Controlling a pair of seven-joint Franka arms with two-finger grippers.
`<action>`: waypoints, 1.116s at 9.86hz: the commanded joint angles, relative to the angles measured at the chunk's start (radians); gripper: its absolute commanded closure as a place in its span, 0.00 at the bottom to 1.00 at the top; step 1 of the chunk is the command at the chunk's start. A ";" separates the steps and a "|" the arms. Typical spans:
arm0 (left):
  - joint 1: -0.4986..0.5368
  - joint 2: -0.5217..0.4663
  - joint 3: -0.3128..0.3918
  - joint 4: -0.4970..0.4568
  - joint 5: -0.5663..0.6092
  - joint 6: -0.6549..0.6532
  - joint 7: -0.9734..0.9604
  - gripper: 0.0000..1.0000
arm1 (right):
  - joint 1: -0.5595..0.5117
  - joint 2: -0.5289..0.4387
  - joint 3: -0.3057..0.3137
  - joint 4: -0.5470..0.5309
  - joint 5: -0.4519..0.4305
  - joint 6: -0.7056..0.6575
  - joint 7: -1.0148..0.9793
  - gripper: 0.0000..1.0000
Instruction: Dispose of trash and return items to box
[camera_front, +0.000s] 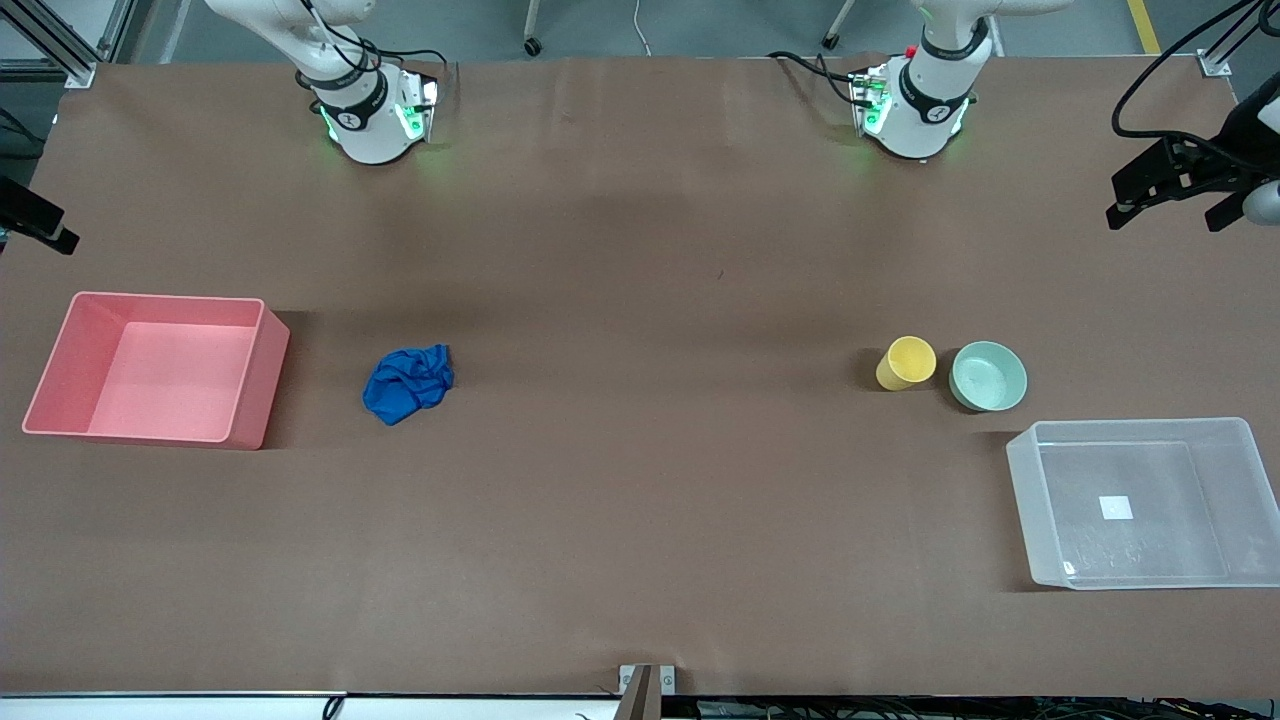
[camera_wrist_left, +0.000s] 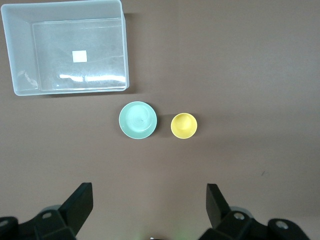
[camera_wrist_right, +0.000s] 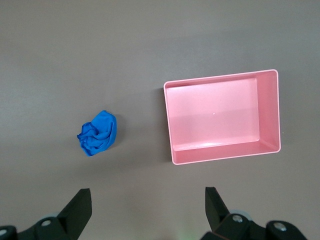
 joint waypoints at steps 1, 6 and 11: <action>-0.005 0.013 0.006 -0.029 -0.003 0.011 -0.012 0.00 | -0.006 -0.012 0.007 -0.001 0.007 -0.001 -0.012 0.00; 0.004 0.043 0.011 -0.018 0.000 0.040 0.004 0.00 | 0.007 -0.007 0.014 -0.030 0.018 -0.004 -0.031 0.00; 0.037 0.040 0.011 -0.225 0.000 0.213 0.010 0.01 | 0.037 -0.009 0.132 -0.540 0.018 0.501 0.056 0.00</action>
